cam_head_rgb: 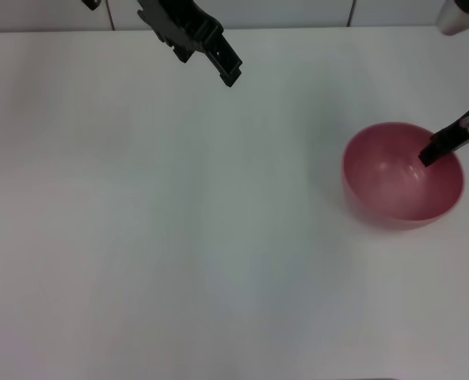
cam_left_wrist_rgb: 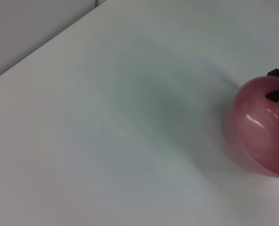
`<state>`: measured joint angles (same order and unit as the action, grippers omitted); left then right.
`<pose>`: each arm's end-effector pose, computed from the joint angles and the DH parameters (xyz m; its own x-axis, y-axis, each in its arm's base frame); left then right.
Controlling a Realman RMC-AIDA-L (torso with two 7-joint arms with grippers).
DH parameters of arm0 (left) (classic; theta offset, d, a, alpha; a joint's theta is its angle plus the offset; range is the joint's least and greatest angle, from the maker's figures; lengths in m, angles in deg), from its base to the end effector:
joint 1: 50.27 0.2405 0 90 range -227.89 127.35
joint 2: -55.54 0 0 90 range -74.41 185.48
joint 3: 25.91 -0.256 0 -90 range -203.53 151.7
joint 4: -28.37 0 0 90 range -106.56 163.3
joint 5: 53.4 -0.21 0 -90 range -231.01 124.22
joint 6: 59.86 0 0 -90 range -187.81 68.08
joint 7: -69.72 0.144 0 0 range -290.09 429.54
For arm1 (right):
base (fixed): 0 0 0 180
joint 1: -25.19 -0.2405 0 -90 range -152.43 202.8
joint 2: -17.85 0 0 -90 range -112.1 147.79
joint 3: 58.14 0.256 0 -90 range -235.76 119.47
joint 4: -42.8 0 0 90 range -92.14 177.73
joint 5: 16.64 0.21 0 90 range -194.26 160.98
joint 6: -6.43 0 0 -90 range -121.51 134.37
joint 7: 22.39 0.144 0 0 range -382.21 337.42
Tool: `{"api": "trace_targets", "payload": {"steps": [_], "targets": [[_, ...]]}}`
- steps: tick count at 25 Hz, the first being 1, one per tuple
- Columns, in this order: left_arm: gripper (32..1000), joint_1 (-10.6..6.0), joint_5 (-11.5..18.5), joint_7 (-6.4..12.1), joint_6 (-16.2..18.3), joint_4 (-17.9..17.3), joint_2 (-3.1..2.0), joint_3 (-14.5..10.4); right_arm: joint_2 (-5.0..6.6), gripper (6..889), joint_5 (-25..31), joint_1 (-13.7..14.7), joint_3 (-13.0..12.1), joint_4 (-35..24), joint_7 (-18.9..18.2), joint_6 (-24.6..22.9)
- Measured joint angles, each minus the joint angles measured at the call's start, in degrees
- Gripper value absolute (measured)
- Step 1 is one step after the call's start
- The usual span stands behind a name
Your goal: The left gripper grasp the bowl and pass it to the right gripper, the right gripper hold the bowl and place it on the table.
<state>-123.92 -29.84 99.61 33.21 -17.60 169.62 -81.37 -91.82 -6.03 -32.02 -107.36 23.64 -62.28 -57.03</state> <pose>-0.0505 0.4455 0.0247 0.7083 0.6830 -0.1785 0.5857 -0.7097 -0.3914 0.2829 0.4264 0.0180 0.4743 -0.8639 0.1695 -0.6413 -0.4709 -0.6058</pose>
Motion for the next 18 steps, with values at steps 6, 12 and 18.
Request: {"api": "trace_targets", "payload": {"steps": [6,12,18], "targets": [[879,0.10,0.0,0.00,0.0,0.0,0.00,0.0,-0.02,449,0.1,0.0,0.0,-0.2,-0.3,-0.2],[879,0.65,0.0,0.10,-0.1,0.0,-0.05,0.0,-0.01,687,0.2,-0.3,0.1,-0.2,-0.4,-0.6],[879,1.06,0.0,0.42,-0.1,0.0,-0.09,0.0,0.00,861,0.4,-0.3,0.5,-0.4,-0.4,-0.9]]}}
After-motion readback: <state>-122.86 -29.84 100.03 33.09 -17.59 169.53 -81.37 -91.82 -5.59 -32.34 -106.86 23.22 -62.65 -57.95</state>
